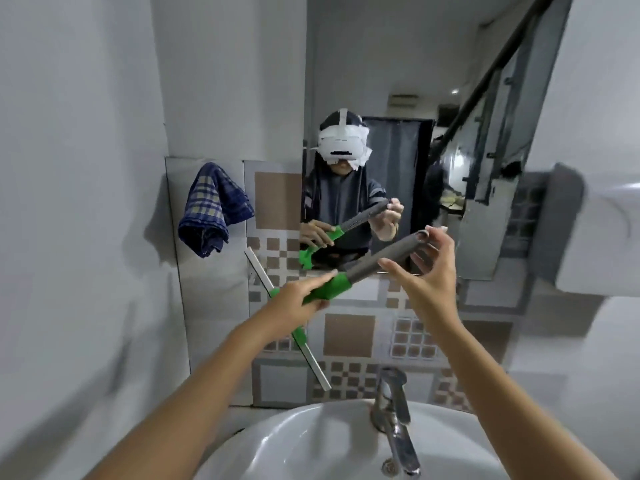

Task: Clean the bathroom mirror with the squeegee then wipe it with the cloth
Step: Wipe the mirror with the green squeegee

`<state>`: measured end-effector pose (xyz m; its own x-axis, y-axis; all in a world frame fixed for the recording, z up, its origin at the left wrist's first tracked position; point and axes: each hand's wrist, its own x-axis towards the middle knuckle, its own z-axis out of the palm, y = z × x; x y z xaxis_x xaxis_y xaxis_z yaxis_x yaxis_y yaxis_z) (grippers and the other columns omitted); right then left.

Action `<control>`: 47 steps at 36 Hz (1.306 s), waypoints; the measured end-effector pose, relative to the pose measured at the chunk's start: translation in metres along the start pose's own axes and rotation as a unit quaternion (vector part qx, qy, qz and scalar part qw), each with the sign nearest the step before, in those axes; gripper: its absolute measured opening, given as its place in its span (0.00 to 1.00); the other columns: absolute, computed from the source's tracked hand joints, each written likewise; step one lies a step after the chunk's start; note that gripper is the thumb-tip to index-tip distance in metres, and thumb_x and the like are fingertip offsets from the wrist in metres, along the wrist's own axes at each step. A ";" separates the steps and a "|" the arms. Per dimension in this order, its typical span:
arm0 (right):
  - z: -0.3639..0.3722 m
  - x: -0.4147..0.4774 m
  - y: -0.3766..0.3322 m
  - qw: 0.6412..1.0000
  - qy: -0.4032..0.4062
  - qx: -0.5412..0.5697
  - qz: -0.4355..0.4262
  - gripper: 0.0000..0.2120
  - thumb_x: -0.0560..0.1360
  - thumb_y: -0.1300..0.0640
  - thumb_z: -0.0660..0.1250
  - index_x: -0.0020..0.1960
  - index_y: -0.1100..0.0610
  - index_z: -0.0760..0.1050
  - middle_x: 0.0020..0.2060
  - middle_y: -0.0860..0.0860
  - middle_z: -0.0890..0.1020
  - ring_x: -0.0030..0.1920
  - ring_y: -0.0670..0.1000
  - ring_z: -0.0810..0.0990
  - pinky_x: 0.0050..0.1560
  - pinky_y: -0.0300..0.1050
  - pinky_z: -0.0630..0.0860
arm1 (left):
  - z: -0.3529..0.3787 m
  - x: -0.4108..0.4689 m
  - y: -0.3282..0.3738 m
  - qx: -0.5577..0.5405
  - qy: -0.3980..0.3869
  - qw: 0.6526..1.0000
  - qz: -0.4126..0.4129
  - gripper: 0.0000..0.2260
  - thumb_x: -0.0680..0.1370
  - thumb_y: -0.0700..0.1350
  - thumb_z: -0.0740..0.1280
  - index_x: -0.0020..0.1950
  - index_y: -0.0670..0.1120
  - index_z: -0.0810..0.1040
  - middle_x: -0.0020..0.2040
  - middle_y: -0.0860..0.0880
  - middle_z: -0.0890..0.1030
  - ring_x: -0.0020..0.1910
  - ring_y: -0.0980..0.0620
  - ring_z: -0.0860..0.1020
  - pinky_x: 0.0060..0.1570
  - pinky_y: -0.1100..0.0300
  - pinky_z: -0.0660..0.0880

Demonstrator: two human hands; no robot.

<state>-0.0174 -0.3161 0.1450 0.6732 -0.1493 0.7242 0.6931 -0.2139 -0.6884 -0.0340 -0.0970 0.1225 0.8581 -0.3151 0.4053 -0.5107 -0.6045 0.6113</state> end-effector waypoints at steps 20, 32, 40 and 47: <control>-0.153 0.055 -0.017 0.837 -0.199 -0.451 -0.238 0.14 0.73 0.49 0.67 0.55 0.55 0.75 0.50 0.50 0.81 0.52 0.53 0.78 0.63 0.47 0.68 | 0.037 0.086 0.146 0.168 -0.046 0.981 0.088 0.21 0.79 0.44 0.61 0.71 0.49 0.63 0.65 0.48 0.72 0.65 0.50 0.67 0.64 0.55 0.62; -0.138 0.104 -0.036 0.846 -0.134 -0.428 -0.290 0.19 0.74 0.51 0.66 0.63 0.53 0.73 0.51 0.52 0.81 0.52 0.55 0.79 0.50 0.49 0.74 | 0.011 0.131 0.176 0.248 0.101 0.936 0.227 0.21 0.76 0.37 0.65 0.68 0.45 0.68 0.65 0.46 0.75 0.64 0.51 0.70 0.63 0.68 0.58; -0.114 0.165 -0.073 0.817 -0.067 -0.455 -0.347 0.16 0.75 0.52 0.64 0.62 0.53 0.73 0.46 0.50 0.80 0.45 0.54 0.78 0.49 0.48 0.71 | -0.044 0.168 0.169 0.355 0.245 0.880 0.200 0.32 0.75 0.62 0.54 0.74 0.47 0.56 0.75 0.50 0.56 0.74 0.52 0.53 0.73 0.54 0.47; -0.093 0.224 -0.117 0.793 -0.026 -0.482 -0.371 0.18 0.75 0.50 0.56 0.61 0.52 0.73 0.45 0.51 0.79 0.46 0.56 0.76 0.53 0.46 0.65 | -0.083 0.198 0.145 0.215 0.385 0.887 0.138 0.32 0.75 0.66 0.42 0.75 0.52 0.41 0.75 0.54 0.40 0.74 0.55 0.39 0.72 0.57 0.40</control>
<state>0.0286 -0.4146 0.3918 0.1997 0.3979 0.8954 0.4009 -0.8670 0.2959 0.0577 -0.1864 0.3479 0.3289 -0.0004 0.9443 -0.4861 -0.8574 0.1689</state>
